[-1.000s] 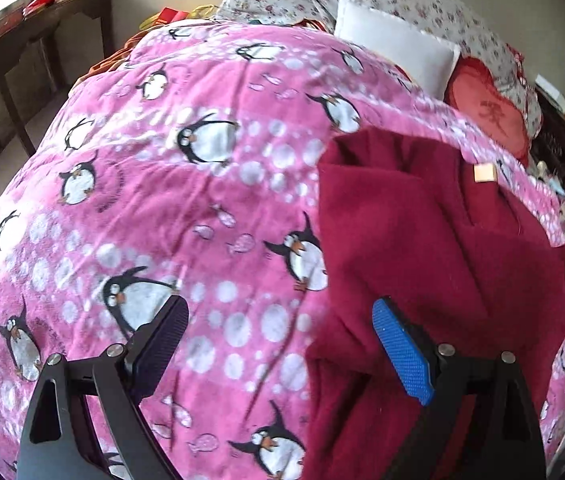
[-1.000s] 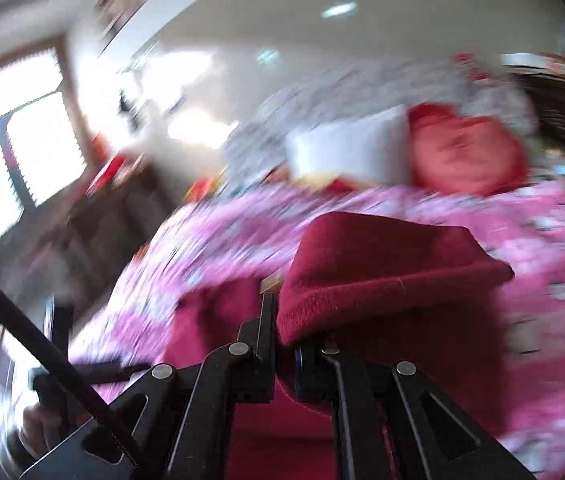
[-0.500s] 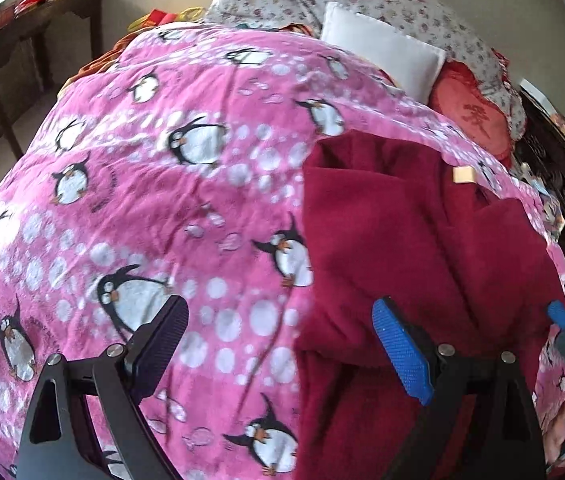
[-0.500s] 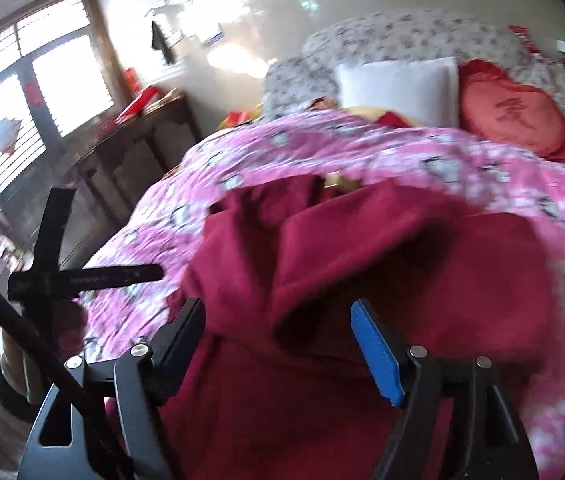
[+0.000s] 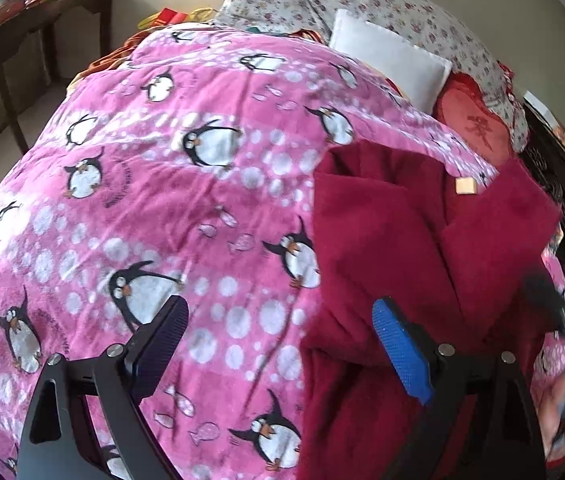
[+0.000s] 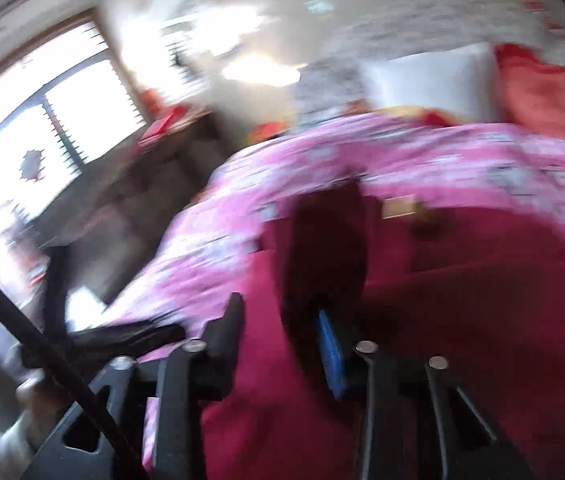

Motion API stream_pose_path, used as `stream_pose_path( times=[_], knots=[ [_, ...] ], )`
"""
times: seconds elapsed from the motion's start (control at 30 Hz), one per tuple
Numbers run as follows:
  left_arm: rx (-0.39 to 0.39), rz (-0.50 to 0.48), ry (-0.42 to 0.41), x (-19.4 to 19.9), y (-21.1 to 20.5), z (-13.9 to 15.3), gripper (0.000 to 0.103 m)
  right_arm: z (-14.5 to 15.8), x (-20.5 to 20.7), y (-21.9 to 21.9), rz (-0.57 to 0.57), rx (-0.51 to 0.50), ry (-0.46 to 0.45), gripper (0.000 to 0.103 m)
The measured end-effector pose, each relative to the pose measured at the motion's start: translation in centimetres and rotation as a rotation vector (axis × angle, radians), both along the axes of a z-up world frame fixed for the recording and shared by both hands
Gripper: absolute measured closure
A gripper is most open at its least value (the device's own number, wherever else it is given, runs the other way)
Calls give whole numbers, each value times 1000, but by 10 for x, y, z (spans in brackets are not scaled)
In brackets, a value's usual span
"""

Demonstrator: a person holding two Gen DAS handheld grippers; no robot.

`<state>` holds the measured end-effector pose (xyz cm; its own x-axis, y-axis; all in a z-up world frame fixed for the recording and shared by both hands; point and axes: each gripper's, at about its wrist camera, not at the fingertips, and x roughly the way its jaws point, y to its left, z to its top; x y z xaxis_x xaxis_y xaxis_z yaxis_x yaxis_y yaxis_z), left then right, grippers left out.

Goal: Fold small clothes

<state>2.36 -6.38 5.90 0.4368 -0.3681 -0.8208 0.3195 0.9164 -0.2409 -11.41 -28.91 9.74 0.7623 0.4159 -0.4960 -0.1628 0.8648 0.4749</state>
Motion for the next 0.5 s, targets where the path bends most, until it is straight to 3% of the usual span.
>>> stream_pose_path(
  times=[0.03, 0.13, 0.23, 0.4, 0.5],
  knots=[
    [-3, 3, 4, 1, 1, 0, 10, 1, -3, 9, 50, -9, -6, 43],
    [-19, -11, 8, 1, -3, -3, 10, 5, -21, 10, 30, -74, -17, 42],
    [-21, -37, 17, 2, -13, -7, 10, 1, -46, -15, -39, -20, -3, 29],
    [-17, -53, 35, 2, -23, -15, 10, -6, -88, -46, -123, -29, 18, 28],
    [-8, -69, 5, 0, -32, -13, 10, -8, -112, -66, -189, -36, 11, 28]
  ],
)
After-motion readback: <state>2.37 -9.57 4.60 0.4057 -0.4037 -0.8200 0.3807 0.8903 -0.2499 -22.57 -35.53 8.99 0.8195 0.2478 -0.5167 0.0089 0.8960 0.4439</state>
